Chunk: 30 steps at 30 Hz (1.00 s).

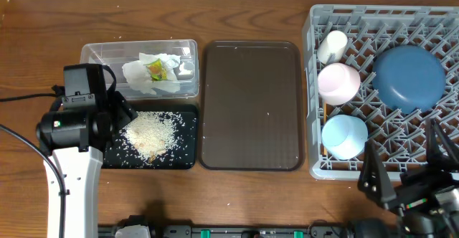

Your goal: Sort waste into correct bins and load items into the dishwasher rack

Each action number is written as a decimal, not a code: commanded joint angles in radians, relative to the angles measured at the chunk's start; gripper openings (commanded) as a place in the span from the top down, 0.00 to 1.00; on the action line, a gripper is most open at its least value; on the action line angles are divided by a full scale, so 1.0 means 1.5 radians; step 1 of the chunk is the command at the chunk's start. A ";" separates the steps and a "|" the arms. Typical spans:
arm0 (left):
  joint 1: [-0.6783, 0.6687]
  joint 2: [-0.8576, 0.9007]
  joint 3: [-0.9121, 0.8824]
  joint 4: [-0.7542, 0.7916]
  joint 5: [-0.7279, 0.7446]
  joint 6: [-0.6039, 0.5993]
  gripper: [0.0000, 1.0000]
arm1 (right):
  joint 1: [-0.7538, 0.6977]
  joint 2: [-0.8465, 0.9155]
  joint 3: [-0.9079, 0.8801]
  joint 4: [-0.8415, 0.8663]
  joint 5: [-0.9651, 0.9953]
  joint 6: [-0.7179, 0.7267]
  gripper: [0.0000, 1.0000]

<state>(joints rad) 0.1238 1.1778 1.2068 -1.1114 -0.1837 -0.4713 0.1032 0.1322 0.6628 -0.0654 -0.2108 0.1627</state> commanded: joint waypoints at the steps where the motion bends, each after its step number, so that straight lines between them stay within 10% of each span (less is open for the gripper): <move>1: 0.003 -0.002 0.013 -0.002 -0.008 -0.001 0.09 | 0.012 -0.040 -0.084 0.061 0.061 -0.010 0.01; 19: 0.003 -0.002 0.013 -0.002 -0.008 -0.001 0.09 | 0.013 -0.085 -0.429 0.214 0.226 -0.007 0.01; 30: 0.003 -0.002 0.013 -0.002 -0.008 -0.001 0.09 | 0.010 -0.085 -0.438 0.053 0.228 -0.071 0.01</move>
<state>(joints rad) 0.1238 1.1778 1.2068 -1.1114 -0.1837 -0.4713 0.1032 0.0120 0.0063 0.0414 0.1127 0.1143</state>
